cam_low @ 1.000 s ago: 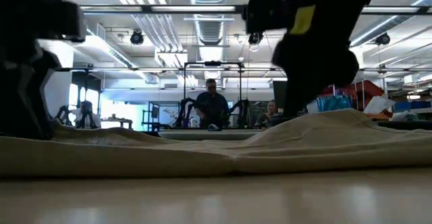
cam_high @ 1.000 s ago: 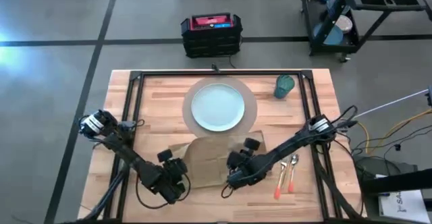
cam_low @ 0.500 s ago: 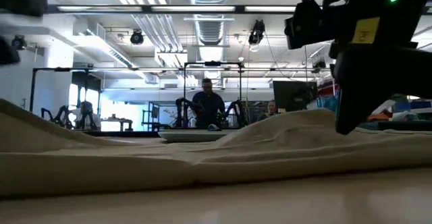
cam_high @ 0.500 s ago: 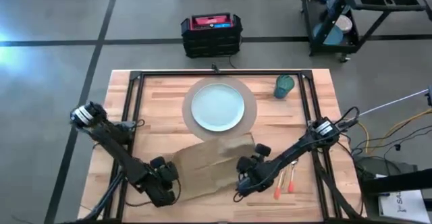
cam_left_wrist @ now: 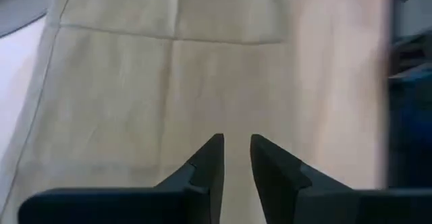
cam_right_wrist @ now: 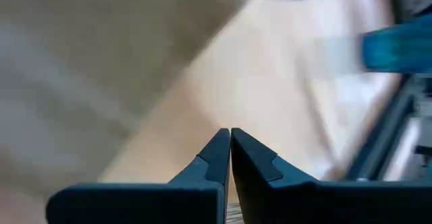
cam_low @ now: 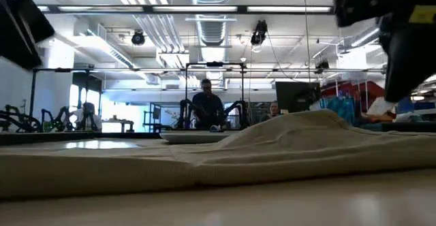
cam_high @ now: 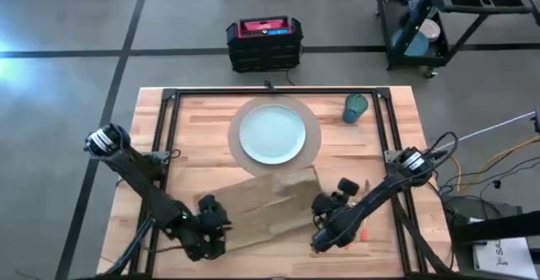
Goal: Set table place
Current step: Fold the brown table napkin
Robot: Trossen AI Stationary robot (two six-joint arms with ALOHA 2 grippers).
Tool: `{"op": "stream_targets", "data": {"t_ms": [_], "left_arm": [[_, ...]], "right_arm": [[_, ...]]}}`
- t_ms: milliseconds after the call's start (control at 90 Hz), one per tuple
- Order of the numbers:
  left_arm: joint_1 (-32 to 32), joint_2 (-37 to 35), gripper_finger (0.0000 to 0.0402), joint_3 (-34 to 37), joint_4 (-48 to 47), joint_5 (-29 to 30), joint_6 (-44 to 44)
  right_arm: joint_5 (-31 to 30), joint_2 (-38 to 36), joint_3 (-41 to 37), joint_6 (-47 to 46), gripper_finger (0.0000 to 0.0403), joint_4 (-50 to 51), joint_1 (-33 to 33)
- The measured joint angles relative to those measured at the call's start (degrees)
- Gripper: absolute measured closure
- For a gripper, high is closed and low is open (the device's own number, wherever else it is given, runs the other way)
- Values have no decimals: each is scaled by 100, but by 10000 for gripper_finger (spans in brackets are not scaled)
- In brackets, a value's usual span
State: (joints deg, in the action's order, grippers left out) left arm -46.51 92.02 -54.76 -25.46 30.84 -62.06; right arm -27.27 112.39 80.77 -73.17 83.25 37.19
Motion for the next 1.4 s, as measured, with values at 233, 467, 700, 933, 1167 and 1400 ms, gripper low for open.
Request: {"op": "stream_targets", "data": {"t_ms": [233,467,700,933,1167,1400], "left_arm": [[273,633,352,15,-3,-622,-138],[302,550,380,248,-483,-1558,3],[308,102,400,787,-603,-1580,-43],[311,-464,401,1258,-353,-1495,-306],[312,-571,401,1570,112,-1360,-440],[313,-570,401,1624,283,-1201,-436]], "right_arm": [[-226,-672,-1158,128,403,-1221,-482],[-382,-1277,-2386,625,403,-2448,-1274],[57,-1643,-3034,1933,403,-5008,-1884],[585,-1873,-2463,3904,403,-7619,-1519],[186,-2326,-1704,4041,403,-6389,-1044],[-650,-2011,-1458,1613,403,-2873,-1121]]}}
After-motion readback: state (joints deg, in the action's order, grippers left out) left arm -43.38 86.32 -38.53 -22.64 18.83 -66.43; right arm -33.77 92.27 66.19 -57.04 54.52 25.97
